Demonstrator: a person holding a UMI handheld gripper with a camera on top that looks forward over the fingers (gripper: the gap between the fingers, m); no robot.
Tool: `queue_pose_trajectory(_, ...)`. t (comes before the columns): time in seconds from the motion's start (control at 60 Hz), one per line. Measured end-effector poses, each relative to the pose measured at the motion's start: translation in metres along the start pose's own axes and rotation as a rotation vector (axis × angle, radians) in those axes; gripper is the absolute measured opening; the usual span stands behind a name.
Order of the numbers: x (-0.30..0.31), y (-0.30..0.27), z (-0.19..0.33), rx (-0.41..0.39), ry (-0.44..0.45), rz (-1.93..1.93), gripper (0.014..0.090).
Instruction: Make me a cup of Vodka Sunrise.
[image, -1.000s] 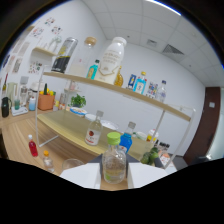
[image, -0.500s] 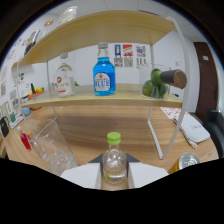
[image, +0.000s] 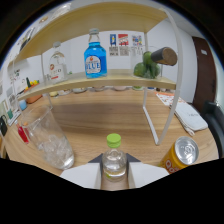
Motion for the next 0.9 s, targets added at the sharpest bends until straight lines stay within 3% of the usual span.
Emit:
queue_pose_trajectory(0.217, 0.003, 0.011, -0.008, -0.026, 0.033, -0.004, 0.0393)
queue_pose_trajectory(0.283, 0.001, 0.01, -0.014, -0.028, 0.038, -0.008, 0.0491)
queue_pose_trajectory(0.383, -0.003, 0.0, -0.031, -0.016, 0.053, -0.016, 0.0782)
queue_pose_trajectory(0.433, -0.002, -0.008, -0.044, -0.008, 0.08, -0.031, 0.086)
queue_pose_trajectory(0.667, -0.026, -0.044, -0.124, 0.005, 0.139, -0.024, 0.0865)
queue_pose_trajectory(0.9, -0.068, -0.036, -0.165, -0.051, 0.137, -0.013, 0.0861)
